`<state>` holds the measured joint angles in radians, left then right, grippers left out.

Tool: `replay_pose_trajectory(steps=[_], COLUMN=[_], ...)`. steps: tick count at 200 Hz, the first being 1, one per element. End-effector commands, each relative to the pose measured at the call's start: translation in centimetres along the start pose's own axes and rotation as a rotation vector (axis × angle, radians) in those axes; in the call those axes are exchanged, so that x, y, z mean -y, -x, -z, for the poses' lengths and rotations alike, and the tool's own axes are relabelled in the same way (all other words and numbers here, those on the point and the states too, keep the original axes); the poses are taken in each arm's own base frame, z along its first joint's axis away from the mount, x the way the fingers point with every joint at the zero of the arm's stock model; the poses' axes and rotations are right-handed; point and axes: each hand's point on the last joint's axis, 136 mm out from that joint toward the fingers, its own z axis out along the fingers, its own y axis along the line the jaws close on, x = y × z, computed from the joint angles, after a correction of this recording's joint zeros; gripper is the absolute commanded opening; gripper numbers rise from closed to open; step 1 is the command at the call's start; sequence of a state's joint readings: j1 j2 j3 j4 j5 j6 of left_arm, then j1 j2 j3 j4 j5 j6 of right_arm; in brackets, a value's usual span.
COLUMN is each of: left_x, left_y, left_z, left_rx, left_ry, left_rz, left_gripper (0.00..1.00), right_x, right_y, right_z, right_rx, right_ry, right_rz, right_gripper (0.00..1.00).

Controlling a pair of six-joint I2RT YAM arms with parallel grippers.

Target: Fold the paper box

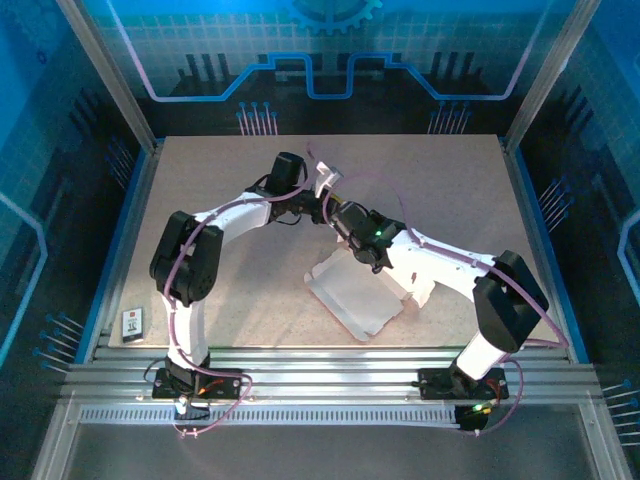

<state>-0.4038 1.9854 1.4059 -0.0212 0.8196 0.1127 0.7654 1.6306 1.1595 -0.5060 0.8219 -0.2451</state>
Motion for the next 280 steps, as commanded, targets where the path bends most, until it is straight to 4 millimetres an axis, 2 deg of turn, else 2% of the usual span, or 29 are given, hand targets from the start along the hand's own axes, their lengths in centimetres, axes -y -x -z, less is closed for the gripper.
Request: replay_pose_trajectory(steps=[1, 60, 88, 140, 191, 217, 234, 248, 280], left_x=[-0.5, -1.4, -2.2, -2.2, -1.2, -0.4, -0.1, 0.1, 0.2], left_y=[-0.9, -1.1, -1.7, -2.0, -1.9, -2.0, -2.2, -2.2, -1.9], left_z=[-0.7, -0.7, -0.7, -0.9, -0.7, -0.4, -0.1, 0.1, 0.6], left_rx=[-0.065, -0.095, -0.125, -0.136, -0.141, -0.146, -0.143, -0.135, -0.116], left_ry=[0.031, 0.087, 0.122, 0.110, 0.081, 0.073, 0.075, 0.083, 0.116], left_rz=[-0.029, -0.039, -0.031, -0.019, -0.034, -0.046, -0.052, -0.065, -0.076], left_gripper=[0.36, 0.33, 0.28, 0.28, 0.02, 0.00, 0.00, 0.00, 0.00], right_x=[-1.2, -1.3, -1.3, -1.5, -1.5, -1.5, -1.4, -1.3, -0.4], right_y=[-0.4, -0.5, -0.5, -0.5, -0.5, -0.5, -0.4, -0.4, 0.1], right_z=[0.1, 0.1, 0.1, 0.0, -0.1, -0.2, -0.1, 0.1, 2.4], right_rx=[0.003, 0.000, 0.000, 0.000, -0.004, -0.004, -0.001, 0.001, 0.044], right_ry=[0.052, 0.053, 0.054, 0.058, 0.052, 0.049, 0.049, 0.064, 0.118], right_rz=[0.028, 0.028, 0.029, 0.031, 0.034, 0.033, 0.024, 0.006, -0.079], right_gripper=[0.04, 0.04, 0.04, 0.04, 0.04, 0.04, 0.09, 0.17, 0.27])
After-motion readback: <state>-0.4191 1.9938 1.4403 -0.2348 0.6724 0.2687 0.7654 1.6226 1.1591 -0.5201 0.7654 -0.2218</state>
